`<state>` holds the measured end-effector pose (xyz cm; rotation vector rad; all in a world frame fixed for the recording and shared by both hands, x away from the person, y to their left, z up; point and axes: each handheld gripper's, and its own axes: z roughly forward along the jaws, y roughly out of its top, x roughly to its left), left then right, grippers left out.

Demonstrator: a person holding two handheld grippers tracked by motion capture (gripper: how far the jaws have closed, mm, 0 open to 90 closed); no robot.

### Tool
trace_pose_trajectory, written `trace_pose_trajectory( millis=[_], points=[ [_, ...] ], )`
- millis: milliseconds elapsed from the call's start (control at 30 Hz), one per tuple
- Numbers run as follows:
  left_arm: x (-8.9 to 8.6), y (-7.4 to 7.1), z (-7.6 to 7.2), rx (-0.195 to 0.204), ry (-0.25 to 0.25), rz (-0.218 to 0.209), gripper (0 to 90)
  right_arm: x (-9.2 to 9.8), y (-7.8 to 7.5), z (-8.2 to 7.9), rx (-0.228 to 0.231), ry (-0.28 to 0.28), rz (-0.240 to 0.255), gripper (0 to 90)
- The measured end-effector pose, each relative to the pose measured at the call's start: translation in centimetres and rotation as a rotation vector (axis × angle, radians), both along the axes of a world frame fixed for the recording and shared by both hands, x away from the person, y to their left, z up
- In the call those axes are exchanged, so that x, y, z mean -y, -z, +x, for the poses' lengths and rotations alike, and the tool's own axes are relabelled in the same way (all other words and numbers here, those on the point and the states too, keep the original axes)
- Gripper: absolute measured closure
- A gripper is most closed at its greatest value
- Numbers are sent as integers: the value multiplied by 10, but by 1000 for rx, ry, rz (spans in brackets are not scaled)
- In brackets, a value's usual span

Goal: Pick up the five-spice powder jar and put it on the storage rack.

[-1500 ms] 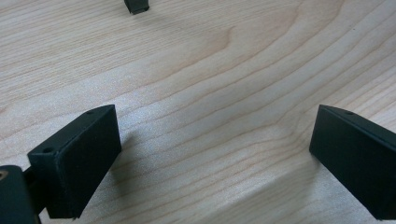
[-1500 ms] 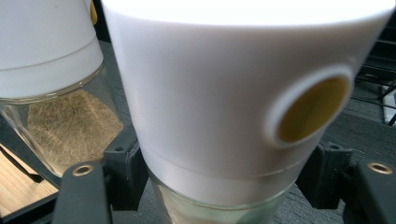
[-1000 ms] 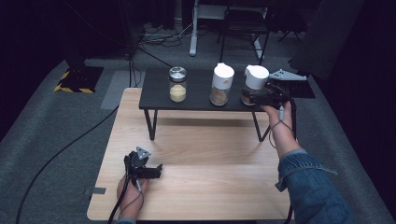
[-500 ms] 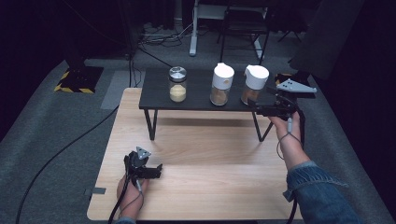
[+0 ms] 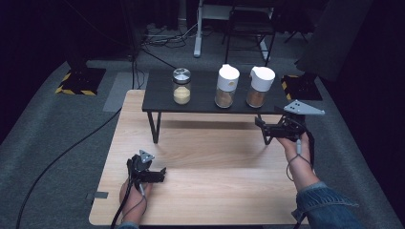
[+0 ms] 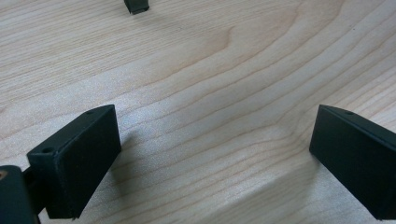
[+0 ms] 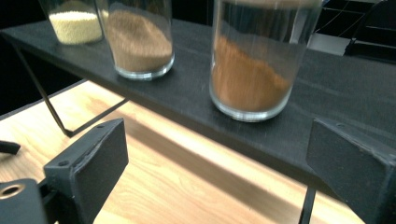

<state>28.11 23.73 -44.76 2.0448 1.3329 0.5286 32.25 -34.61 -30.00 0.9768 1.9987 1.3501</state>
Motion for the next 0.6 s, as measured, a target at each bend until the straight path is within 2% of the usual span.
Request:
trace_pose_trajectory(
  millis=[367, 600],
  points=[
    [0, 0, 0, 0, -1, -1, 20, 9, 31, -12, -32, 18, -31, 61],
    [0, 0, 0, 0, 0, 0, 20, 8, 48, -19, -57, 38, -45, 61]
  ],
)
